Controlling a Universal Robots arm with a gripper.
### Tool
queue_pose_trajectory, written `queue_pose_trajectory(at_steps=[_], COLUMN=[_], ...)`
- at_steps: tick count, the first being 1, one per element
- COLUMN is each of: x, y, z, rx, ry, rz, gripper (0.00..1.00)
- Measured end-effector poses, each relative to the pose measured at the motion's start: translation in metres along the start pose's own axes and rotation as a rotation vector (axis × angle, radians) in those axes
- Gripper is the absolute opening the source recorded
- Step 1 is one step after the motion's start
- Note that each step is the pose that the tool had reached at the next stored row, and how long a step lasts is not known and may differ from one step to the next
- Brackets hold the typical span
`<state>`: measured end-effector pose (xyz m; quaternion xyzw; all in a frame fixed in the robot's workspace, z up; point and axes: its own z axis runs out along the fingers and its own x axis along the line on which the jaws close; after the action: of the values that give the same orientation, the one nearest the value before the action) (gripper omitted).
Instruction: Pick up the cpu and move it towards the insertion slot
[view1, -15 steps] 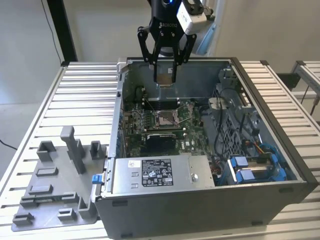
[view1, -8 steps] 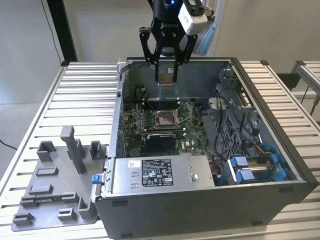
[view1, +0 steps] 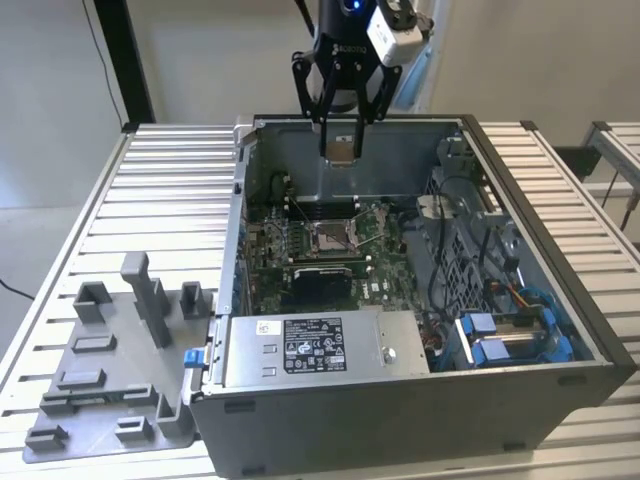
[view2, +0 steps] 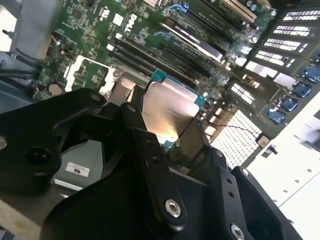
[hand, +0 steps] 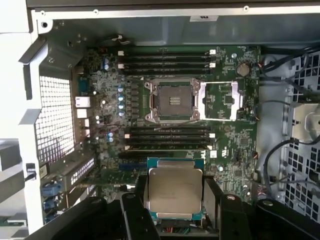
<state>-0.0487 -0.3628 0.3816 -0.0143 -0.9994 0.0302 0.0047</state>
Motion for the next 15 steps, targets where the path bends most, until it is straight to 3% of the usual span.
queue_pose_trajectory(at_steps=[5, 15], x=[-0.0024, -0.0027], y=[0.0062, 0.0071], z=[0.0006, 0.0006], rx=[0.0001, 0.0000], ry=[0.0000, -0.0001], rz=[0.000, 0.000], gripper=[0.00, 0.00])
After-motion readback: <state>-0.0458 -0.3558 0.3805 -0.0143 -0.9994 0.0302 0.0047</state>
